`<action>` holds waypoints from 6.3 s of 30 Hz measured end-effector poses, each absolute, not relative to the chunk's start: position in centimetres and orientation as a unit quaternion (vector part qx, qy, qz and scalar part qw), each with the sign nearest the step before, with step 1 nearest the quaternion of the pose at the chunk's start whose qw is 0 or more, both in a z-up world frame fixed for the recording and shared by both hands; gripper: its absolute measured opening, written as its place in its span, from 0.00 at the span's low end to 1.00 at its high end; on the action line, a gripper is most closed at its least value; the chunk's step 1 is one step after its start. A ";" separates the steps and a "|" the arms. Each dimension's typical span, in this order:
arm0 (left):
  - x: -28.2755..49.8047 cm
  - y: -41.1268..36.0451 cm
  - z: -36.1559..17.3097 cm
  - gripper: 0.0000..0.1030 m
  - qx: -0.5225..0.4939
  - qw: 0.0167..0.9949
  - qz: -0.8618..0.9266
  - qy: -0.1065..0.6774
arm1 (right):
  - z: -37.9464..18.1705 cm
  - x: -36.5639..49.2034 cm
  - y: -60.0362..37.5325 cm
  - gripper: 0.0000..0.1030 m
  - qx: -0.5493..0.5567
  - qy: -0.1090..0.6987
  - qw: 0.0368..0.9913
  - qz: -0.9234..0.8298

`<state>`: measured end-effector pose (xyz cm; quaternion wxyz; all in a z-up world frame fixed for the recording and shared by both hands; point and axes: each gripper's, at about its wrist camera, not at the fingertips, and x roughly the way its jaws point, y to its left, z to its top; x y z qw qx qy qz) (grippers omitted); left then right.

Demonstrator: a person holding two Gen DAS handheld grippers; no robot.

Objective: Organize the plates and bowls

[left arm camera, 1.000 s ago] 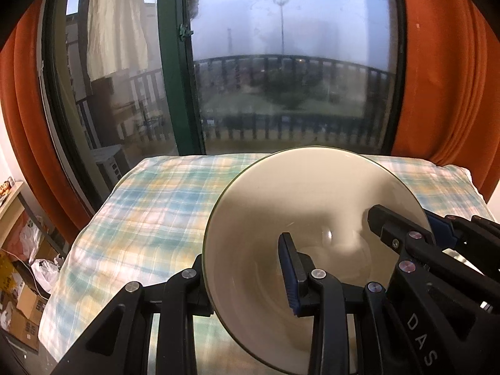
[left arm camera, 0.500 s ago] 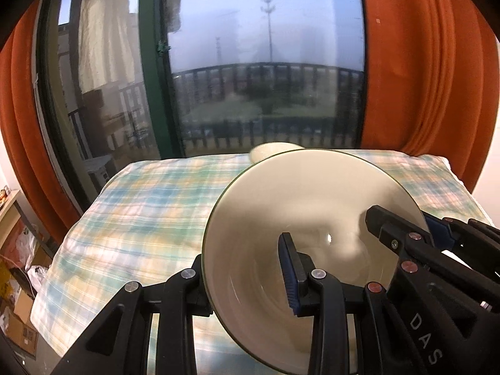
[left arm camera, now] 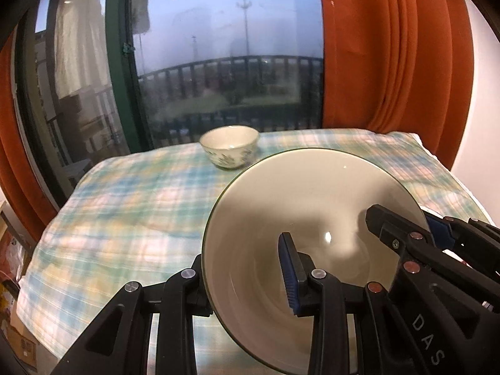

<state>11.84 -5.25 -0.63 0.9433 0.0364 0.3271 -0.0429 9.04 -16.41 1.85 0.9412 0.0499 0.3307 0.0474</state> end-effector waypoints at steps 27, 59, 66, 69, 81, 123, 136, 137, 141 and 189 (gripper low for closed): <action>12.8 -5.7 -3.9 0.32 0.044 0.932 -0.047 0.358 | -2.2 10.3 -16.0 0.22 0.044 0.369 0.927 0.046; 13.8 -5.5 -5.2 0.41 0.065 0.925 -0.022 0.373 | -4.0 11.4 -15.6 0.26 0.061 0.379 0.922 0.059; 13.3 -4.7 -4.6 0.58 0.058 0.923 -0.054 0.377 | -3.7 11.1 -15.4 0.60 0.067 0.378 0.921 0.071; 12.7 -4.4 -3.7 0.74 0.055 0.929 -0.060 0.362 | -2.8 10.5 -15.0 0.71 0.060 0.361 0.929 0.062; 14.5 -2.5 -1.2 0.82 0.053 0.935 -0.059 0.347 | -0.1 12.2 -13.3 0.83 0.059 0.349 0.933 0.064; 37.0 2.2 5.0 0.85 0.000 0.945 -0.030 0.324 | 7.1 35.1 -9.0 0.89 0.047 0.332 0.941 0.039; 44.2 1.7 -0.1 0.85 0.001 0.930 -0.015 0.368 | 2.2 43.6 -10.1 0.86 0.052 0.372 0.925 0.053; 44.5 1.8 -0.9 0.83 -0.003 0.928 -0.019 0.373 | 1.6 44.0 -10.1 0.85 0.054 0.376 0.923 0.057; 45.3 1.6 -2.9 0.80 -0.006 0.923 -0.024 0.384 | -0.3 45.1 -10.0 0.80 0.051 0.391 0.917 0.063; 37.5 2.2 2.1 0.34 -0.012 0.937 -0.011 0.349 | 4.4 37.7 -10.0 0.29 0.034 0.370 0.925 0.080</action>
